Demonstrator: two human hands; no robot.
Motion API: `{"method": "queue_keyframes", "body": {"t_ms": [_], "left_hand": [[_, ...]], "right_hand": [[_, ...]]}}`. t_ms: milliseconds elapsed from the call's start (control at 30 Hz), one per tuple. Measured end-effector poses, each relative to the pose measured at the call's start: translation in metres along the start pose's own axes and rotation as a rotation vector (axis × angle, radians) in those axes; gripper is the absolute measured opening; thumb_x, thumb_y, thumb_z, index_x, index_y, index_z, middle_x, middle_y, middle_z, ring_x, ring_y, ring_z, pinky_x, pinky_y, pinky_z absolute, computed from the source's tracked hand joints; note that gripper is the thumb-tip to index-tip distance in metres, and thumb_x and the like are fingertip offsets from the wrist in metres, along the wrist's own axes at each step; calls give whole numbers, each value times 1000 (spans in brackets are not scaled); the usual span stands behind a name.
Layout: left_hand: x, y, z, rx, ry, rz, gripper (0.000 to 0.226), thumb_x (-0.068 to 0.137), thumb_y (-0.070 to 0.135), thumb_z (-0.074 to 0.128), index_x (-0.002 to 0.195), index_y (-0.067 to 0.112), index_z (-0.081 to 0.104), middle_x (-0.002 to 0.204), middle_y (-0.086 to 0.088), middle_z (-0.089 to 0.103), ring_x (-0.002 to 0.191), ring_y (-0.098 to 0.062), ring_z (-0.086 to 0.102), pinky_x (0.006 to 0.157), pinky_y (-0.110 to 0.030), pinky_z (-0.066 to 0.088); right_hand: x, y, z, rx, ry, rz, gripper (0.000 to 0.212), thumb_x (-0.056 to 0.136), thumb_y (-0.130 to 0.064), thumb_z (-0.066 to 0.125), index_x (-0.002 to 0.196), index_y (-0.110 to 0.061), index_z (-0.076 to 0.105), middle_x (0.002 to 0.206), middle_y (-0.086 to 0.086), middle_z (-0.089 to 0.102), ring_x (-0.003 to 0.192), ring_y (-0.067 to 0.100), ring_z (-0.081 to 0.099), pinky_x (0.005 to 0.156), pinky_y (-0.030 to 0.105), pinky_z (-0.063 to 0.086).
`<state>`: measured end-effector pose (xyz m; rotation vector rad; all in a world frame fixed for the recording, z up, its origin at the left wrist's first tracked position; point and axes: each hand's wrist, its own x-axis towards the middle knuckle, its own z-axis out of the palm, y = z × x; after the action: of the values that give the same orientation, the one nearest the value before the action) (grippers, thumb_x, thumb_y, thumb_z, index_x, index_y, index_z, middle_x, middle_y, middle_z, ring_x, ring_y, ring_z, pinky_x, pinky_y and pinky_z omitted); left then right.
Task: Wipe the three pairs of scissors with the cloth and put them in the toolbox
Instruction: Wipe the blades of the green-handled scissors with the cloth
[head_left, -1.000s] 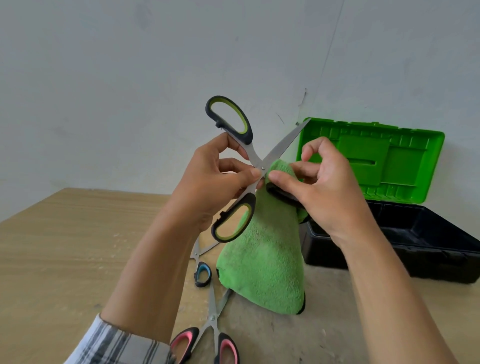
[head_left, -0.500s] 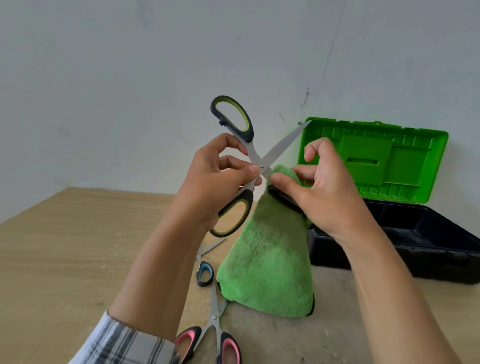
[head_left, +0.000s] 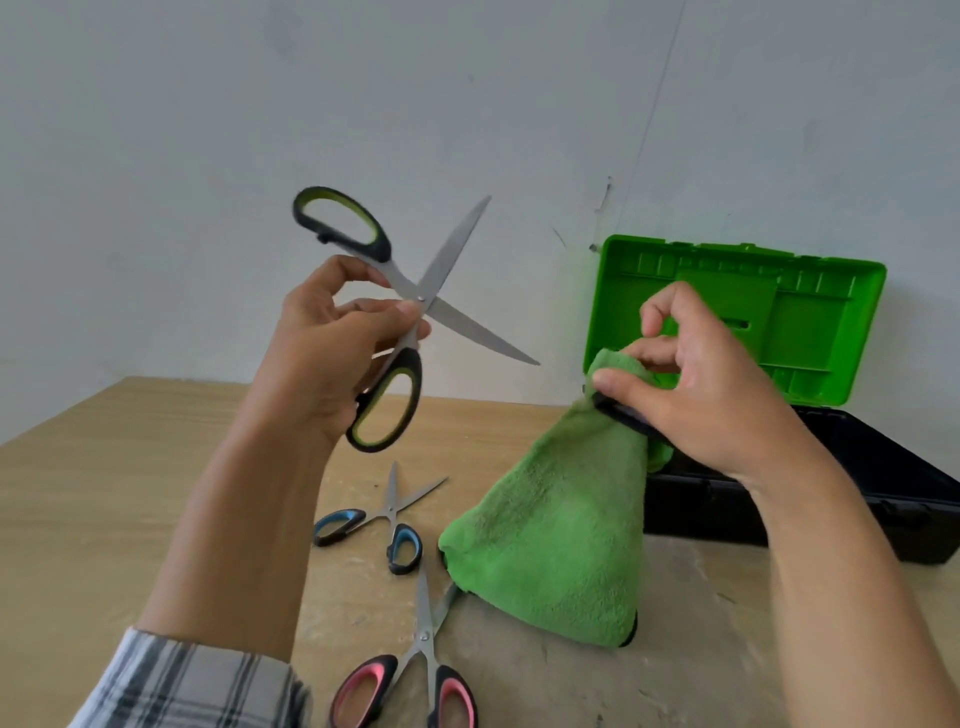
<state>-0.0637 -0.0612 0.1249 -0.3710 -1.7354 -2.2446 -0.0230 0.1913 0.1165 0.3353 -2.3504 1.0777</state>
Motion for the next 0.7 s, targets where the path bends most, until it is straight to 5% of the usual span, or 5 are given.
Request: {"method": "queue_keyframes", "body": {"t_ms": [67, 233, 400, 600, 700], "left_hand": [[0, 0, -3, -17, -5, -20, 19, 88, 2, 65, 101, 14, 58, 66, 1, 67, 74, -15, 72, 69, -30, 58], [-3, -1, 6, -45, -157, -95, 18, 87, 1, 65, 93, 16, 58, 68, -3, 67, 73, -15, 72, 58, -25, 56], [-8, -5, 21, -21, -223, -70, 20, 87, -3, 64, 99, 12, 57, 66, -5, 64, 68, -16, 71, 56, -24, 56], [-10, -8, 28, -21, -203, -25, 21, 87, -2, 65, 97, 13, 56, 65, -4, 62, 68, -16, 71, 51, -24, 52], [-11, -7, 27, -28, -228, -56, 22, 86, -2, 66, 99, 13, 56, 71, -7, 65, 71, -18, 72, 53, -24, 53]], "right_hand": [[3, 5, -3, 58, 114, 13, 38, 83, -28, 79, 92, -31, 43, 89, -4, 79, 81, 23, 73, 84, 55, 57], [8, 6, 6, 289, 254, 64, 22, 89, -31, 74, 95, -31, 53, 95, -4, 80, 94, 21, 76, 92, 54, 57], [6, -17, 22, 425, 117, 35, 11, 91, -21, 72, 91, -21, 60, 90, -1, 81, 85, 16, 76, 81, 39, 59], [1, -25, 33, 170, -50, -41, 17, 87, -28, 77, 90, -27, 60, 77, -7, 77, 67, 3, 64, 69, 19, 51], [0, -21, 24, 128, -113, -15, 20, 87, -23, 77, 89, -28, 58, 84, -6, 78, 78, 12, 73, 81, 38, 60]]}}
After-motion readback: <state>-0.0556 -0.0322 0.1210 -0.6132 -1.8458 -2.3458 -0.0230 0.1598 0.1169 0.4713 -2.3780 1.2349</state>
